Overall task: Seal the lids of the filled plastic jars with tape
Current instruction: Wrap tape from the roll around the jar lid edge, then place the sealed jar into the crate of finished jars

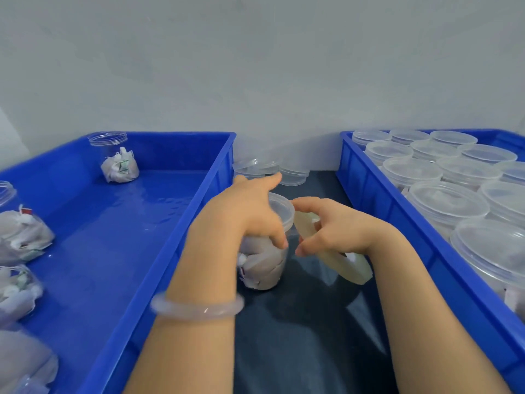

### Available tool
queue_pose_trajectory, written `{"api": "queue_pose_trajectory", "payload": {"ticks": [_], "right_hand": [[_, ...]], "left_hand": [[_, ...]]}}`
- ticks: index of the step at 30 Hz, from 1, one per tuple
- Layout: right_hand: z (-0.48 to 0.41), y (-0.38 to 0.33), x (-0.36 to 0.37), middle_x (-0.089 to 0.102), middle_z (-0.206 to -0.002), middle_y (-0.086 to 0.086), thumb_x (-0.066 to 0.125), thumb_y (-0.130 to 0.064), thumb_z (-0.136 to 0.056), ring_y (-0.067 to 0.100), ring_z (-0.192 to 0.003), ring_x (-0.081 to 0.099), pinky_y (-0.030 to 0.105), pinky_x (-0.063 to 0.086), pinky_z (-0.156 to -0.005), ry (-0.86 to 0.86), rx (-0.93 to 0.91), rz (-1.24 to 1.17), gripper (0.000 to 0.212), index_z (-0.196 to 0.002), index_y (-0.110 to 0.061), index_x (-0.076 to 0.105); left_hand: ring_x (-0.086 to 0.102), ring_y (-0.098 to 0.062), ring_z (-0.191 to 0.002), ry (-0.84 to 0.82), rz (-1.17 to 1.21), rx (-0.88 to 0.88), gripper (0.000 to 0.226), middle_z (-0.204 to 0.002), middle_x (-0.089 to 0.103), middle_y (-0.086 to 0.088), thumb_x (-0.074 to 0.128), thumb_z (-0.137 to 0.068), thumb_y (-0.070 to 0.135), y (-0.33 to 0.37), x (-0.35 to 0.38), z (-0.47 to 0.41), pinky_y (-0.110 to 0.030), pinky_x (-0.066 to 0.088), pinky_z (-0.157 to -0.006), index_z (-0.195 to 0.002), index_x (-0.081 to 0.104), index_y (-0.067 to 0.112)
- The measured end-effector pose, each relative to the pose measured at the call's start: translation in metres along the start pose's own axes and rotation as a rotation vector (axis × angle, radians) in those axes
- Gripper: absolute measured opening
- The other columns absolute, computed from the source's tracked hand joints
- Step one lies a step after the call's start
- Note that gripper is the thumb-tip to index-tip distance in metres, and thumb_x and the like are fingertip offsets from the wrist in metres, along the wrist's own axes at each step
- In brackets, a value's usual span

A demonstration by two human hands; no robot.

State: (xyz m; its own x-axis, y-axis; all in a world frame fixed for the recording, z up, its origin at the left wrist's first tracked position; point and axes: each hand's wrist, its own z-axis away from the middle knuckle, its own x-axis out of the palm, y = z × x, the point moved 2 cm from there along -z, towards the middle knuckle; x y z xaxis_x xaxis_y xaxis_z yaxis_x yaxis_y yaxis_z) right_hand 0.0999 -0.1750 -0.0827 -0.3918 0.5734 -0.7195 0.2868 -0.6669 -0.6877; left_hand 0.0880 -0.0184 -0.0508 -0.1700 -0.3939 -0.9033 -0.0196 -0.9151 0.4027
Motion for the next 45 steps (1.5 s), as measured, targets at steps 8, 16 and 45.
{"api": "queue_pose_trajectory", "payload": {"ticks": [8, 16, 45], "right_hand": [[-0.012, -0.009, 0.016, -0.003, -0.159, 0.006, 0.073, -0.035, -0.076, 0.021, -0.145, 0.015, 0.025, 0.029, -0.095, 0.253, 0.089, 0.079, 0.116, -0.15, -0.024, -0.015], [-0.001, -0.003, 0.039, 0.051, -0.071, -0.001, 0.046, -0.022, -0.088, 0.015, -0.062, 0.05, 0.029, 0.04, -0.053, 0.327, 0.272, 0.204, 0.023, -0.067, -0.025, 0.037], [-0.031, 0.012, 0.031, 0.072, -0.097, -0.013, 0.075, -0.009, -0.077, -0.003, -0.091, 0.066, 0.007, 0.049, -0.073, 0.676, -0.192, -0.645, 0.027, -0.103, -0.015, 0.073]], "left_hand": [[0.04, -0.028, -0.11, 0.056, -0.166, -0.061, 0.041, -0.106, 0.044, 0.001, 0.072, -0.068, 0.027, 0.014, 0.008, -0.019, -0.039, 0.034, -0.079, -0.1, 0.048, 0.028], [0.035, -0.029, -0.113, 0.178, -0.059, -0.177, 0.039, -0.11, 0.051, 0.002, 0.069, -0.062, 0.019, 0.017, 0.01, -0.034, -0.042, 0.031, -0.077, -0.099, 0.062, 0.033], [0.053, -0.016, -0.117, 0.549, 1.223, 0.007, 0.042, -0.124, 0.058, -0.001, 0.027, -0.098, 0.054, -0.04, 0.067, -0.043, -0.04, 0.04, -0.105, -0.12, 0.052, 0.028]]}}
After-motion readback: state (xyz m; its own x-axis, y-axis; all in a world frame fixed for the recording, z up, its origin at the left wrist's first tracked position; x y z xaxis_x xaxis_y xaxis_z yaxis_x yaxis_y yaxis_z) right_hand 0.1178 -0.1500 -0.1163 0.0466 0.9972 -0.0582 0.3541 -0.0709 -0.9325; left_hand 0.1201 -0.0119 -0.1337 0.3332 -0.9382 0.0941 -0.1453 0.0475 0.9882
